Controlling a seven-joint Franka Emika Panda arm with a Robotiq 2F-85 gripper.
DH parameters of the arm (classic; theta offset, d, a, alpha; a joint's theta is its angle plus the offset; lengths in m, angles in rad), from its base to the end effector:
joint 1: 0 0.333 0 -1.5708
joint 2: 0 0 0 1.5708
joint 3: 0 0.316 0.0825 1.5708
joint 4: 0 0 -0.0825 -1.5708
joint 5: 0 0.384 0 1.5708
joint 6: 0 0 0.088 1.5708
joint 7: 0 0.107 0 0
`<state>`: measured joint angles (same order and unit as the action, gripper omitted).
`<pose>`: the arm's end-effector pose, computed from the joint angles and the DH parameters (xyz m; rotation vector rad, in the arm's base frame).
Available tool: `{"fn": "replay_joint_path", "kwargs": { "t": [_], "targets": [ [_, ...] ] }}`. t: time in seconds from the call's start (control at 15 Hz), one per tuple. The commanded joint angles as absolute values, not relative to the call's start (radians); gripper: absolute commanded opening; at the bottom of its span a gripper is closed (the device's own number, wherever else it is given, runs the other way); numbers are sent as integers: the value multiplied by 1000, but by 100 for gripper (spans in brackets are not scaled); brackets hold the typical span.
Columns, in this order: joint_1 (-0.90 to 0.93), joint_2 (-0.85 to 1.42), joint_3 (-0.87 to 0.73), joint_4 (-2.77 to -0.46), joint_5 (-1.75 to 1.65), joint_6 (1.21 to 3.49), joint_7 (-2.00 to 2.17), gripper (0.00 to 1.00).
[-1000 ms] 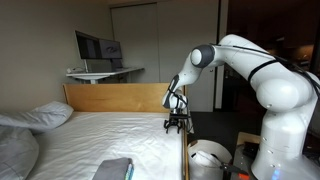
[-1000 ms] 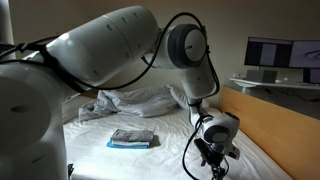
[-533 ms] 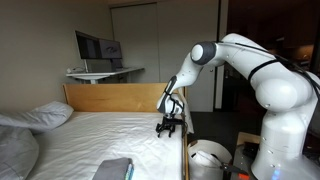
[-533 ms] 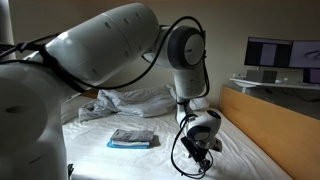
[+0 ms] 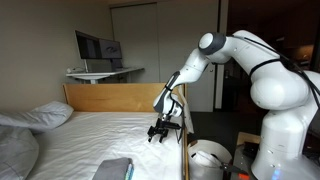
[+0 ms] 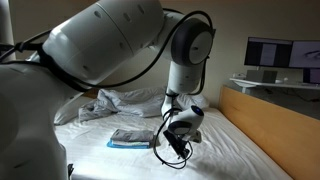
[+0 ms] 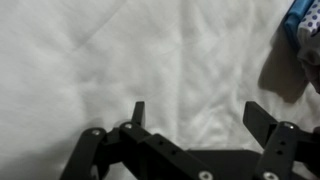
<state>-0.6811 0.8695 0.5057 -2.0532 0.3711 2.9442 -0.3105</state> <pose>0.5605 -0.1084 0.0592 -2.6456 0.5472 -0.2247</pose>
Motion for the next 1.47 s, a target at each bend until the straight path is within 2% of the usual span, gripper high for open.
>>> {"fn": "replay_joint_path", "kwargs": {
  "t": [0.0,0.27,0.53,1.4],
  "targets": [
    [-851,826,692,-2211,364,2982,-423,100],
    [-1038,861,881,-2321,297,2978,-492,100],
    [-1125,935,981,-2376,204,3013,-478,100],
    [-1104,995,929,-2314,93,2984,-388,100]
  ]
}}
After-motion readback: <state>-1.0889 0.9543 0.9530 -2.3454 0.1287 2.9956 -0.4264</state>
